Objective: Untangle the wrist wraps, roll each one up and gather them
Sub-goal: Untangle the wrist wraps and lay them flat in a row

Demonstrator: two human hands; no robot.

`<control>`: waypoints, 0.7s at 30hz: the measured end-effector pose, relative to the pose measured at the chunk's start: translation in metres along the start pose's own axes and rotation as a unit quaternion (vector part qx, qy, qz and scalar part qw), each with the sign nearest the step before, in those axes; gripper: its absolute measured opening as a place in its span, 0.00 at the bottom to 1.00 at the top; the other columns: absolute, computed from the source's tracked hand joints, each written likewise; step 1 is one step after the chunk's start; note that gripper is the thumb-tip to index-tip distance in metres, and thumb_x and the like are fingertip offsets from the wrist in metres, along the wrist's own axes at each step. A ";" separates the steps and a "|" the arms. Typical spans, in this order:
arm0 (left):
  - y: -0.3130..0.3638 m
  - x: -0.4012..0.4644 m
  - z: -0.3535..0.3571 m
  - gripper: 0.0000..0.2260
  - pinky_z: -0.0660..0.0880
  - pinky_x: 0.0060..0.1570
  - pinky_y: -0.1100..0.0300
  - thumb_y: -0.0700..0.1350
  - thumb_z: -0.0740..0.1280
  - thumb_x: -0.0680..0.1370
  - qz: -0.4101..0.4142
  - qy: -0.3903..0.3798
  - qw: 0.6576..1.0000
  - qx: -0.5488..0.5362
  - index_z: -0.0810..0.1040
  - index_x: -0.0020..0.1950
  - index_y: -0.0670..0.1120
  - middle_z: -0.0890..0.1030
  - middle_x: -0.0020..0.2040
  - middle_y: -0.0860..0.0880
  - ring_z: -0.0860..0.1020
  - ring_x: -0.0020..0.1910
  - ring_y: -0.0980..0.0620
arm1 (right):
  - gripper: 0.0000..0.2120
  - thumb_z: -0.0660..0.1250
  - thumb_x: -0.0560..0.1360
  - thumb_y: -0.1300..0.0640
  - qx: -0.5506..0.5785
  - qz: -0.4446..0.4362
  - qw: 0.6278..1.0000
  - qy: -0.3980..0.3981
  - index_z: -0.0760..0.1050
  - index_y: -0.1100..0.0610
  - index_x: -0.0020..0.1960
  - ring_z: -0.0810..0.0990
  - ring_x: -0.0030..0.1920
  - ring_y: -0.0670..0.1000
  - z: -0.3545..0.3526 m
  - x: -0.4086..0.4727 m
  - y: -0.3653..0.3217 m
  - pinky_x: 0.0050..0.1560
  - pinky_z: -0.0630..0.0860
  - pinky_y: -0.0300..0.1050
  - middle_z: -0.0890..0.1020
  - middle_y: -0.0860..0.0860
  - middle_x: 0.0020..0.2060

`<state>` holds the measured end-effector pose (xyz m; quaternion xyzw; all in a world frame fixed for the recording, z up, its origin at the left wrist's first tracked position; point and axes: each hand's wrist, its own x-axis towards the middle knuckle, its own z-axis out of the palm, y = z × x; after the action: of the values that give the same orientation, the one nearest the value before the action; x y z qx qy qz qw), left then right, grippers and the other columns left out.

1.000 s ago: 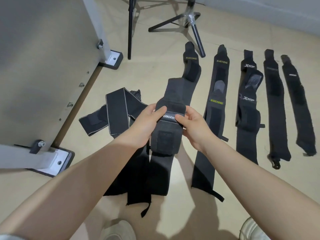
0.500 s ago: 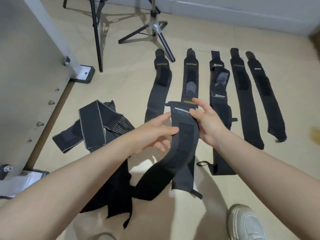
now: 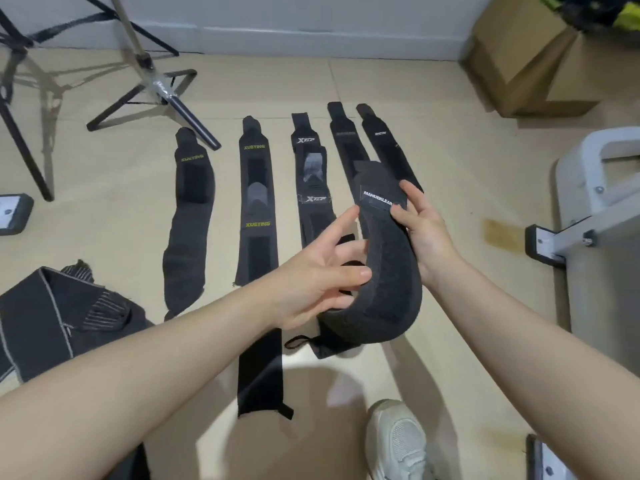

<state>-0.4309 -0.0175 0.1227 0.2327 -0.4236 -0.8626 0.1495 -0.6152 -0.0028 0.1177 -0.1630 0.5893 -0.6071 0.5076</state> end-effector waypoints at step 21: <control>-0.136 0.229 0.093 0.27 0.72 0.50 0.59 0.38 0.61 0.79 -0.178 0.108 0.958 0.194 0.61 0.73 0.61 0.64 0.70 0.56 0.73 0.46 0.61 | 0.21 0.61 0.74 0.70 -0.363 0.066 0.901 0.230 0.70 0.56 0.65 0.75 0.55 0.52 -0.247 0.132 0.024 0.58 0.73 0.43 0.75 0.54 0.61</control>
<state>-0.6821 0.0204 0.0006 0.4211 -0.5160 -0.7459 -0.0101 -0.8590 0.0312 -0.0188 -0.1522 0.8786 -0.3371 0.3021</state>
